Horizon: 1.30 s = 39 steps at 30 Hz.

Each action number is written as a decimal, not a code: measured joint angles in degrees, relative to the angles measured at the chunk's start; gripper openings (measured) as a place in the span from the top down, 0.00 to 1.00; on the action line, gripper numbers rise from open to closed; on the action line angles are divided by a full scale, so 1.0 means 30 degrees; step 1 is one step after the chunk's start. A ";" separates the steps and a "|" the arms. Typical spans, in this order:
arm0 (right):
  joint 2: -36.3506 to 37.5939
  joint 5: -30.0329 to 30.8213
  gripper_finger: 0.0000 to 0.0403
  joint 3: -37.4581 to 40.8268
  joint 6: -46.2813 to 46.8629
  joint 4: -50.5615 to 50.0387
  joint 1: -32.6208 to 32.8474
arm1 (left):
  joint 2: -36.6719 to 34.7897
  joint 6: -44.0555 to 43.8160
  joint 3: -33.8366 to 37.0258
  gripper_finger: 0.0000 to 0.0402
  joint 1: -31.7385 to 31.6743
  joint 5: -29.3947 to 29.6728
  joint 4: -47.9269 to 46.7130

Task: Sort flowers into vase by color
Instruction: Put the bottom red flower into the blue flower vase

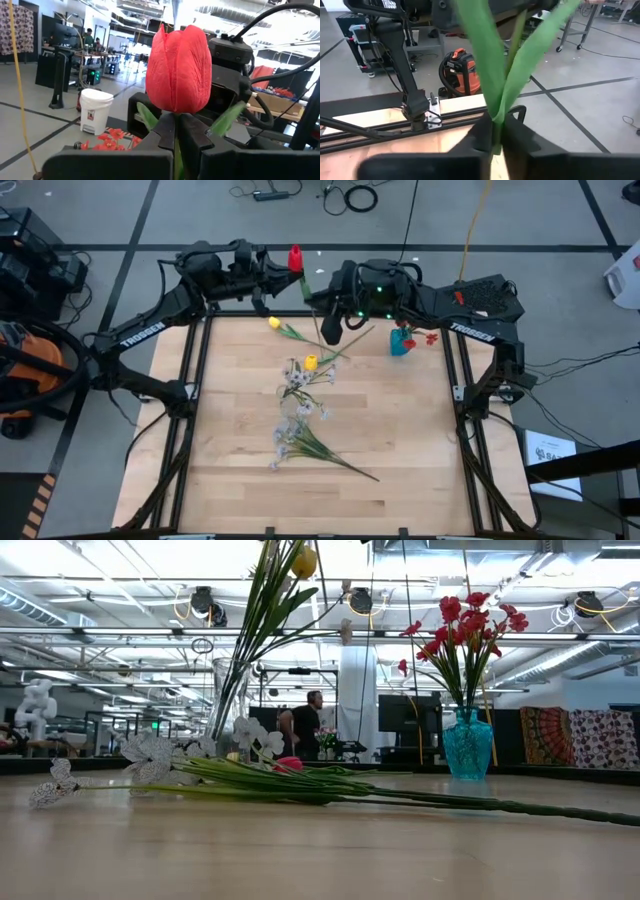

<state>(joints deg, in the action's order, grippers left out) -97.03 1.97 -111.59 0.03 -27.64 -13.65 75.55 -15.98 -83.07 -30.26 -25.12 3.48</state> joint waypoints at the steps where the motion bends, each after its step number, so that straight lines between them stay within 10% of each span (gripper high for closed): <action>1: 0.0000 0.0038 0.97 0.0000 -0.0133 -0.0006 -0.0006 | 0.0000 -0.0002 0.0000 0.98 0.0007 0.0006 0.0000; 16: 0.0698 0.2997 0.99 -0.0015 0.0566 -0.1590 -0.0049 | 0.0008 0.0177 0.0000 0.65 -0.0250 0.0072 -0.0048; 28: 0.4940 0.7773 1.00 -0.0036 0.3073 -0.7438 0.0459 | -0.0237 0.1277 0.0000 0.63 -0.2236 -0.0685 -0.1602; 39: 0.9322 1.4642 1.00 0.3215 0.8677 -1.1019 0.5889 | -0.0336 0.1387 0.1424 0.63 -0.3664 -0.2150 -0.0937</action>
<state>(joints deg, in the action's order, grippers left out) -69.07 45.90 -101.95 26.06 -60.70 4.02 74.54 -11.82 -78.79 -41.25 -31.57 0.67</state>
